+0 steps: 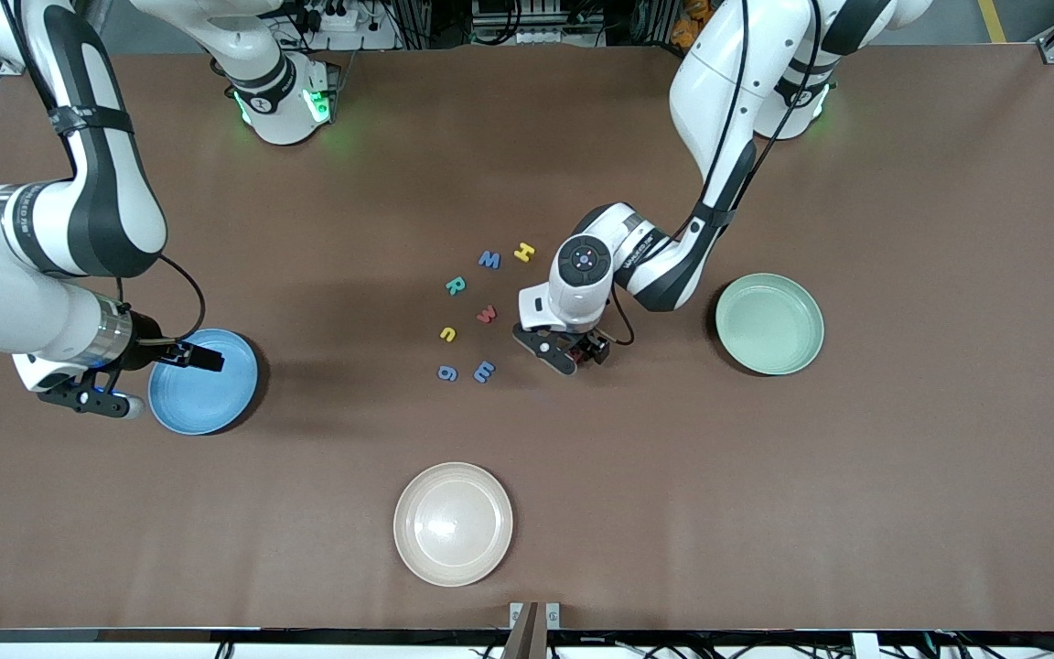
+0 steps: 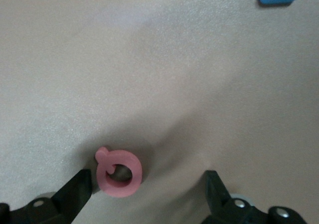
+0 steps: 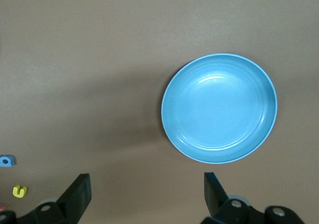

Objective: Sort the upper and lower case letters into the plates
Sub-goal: 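Lower the left gripper and close it on the pink g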

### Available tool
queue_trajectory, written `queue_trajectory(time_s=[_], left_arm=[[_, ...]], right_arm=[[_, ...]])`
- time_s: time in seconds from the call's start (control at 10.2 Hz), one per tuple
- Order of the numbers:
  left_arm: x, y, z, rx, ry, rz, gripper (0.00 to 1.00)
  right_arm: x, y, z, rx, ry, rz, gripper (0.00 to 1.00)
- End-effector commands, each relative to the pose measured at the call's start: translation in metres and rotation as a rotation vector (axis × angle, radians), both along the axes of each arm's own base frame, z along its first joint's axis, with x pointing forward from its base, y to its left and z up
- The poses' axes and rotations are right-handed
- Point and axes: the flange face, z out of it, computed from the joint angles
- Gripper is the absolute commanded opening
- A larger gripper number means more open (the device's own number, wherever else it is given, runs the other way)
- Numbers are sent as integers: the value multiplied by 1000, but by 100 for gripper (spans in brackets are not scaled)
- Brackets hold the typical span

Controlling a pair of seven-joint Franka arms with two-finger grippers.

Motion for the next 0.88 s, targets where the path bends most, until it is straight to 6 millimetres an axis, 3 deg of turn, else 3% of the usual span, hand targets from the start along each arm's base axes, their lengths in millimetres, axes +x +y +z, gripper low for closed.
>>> queue_trajectory(time_s=[0.0,0.1,0.2,0.78], left_arm=[[-3,1,-6,15,-16,-29,74],[-2,1,-6,14,-17,-29,64],[-2,2,-7,16,-17,-28,63],[-1,2,-6,15,-18,-31,29]], right_arm=[[-1,-2,1,16,-2,-19,100],[-1,-2,1,16,-2,-19,100],[-2,-2,1,16,0,-19,100],[-2,1,1,16,-2,-15,100]])
